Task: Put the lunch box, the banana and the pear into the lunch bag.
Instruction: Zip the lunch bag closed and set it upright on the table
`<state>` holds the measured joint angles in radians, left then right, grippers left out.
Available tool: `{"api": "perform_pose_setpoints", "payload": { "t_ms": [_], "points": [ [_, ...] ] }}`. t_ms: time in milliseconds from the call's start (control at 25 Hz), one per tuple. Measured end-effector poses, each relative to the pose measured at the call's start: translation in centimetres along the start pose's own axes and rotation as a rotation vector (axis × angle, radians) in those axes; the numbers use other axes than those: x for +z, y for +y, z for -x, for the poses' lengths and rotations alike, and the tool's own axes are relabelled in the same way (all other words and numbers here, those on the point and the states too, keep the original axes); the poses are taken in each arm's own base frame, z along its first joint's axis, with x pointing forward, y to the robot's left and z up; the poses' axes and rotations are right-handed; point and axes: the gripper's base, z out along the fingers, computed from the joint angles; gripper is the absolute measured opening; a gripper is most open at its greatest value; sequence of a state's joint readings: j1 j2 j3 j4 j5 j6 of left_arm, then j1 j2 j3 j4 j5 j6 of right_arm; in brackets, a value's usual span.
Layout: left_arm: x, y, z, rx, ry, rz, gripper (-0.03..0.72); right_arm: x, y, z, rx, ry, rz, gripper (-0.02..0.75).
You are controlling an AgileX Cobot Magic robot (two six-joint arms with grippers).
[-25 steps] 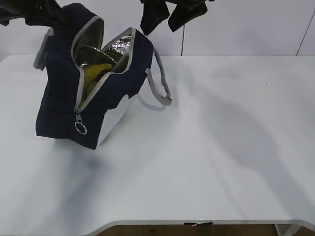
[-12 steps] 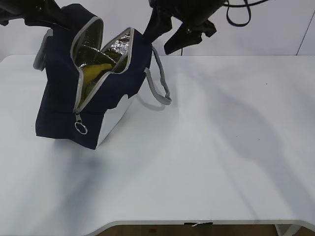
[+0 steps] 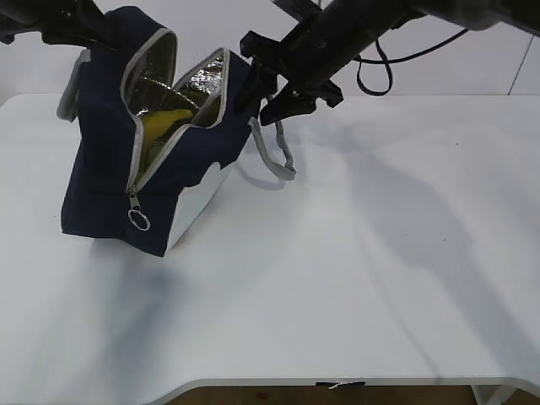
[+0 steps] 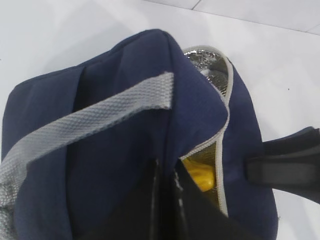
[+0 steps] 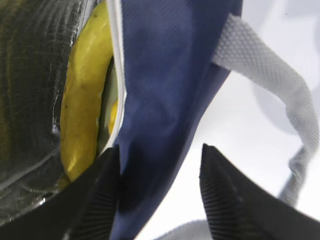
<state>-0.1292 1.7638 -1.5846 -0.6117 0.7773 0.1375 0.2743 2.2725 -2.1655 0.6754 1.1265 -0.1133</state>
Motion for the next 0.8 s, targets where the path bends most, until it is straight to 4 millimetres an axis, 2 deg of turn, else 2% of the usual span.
{"api": "perform_pose_setpoints", "payload": {
  "t_ms": [80,240,320,520,800],
  "points": [
    [0.0,0.0,0.0,0.0,0.0,0.0,-0.006,0.7,-0.4,0.0,0.016,0.005,0.01,0.346],
    [0.0,0.0,0.0,0.0,0.0,0.0,-0.006,1.0,-0.5,0.0,0.007,0.006,0.028,0.094],
    [0.0,0.0,0.0,-0.003,0.0,-0.003,-0.006,1.0,-0.4,0.0,-0.009,0.005,0.036,0.021],
    [0.2,-0.8,-0.1,-0.03,0.003,-0.046,-0.006,0.0,0.5,0.0,-0.078,0.049,0.047,0.01],
    [0.8,-4.0,-1.5,0.028,0.046,-0.1,-0.006,-3.2,2.0,1.0,-0.177,0.003,-0.046,0.01]
  ]
}}
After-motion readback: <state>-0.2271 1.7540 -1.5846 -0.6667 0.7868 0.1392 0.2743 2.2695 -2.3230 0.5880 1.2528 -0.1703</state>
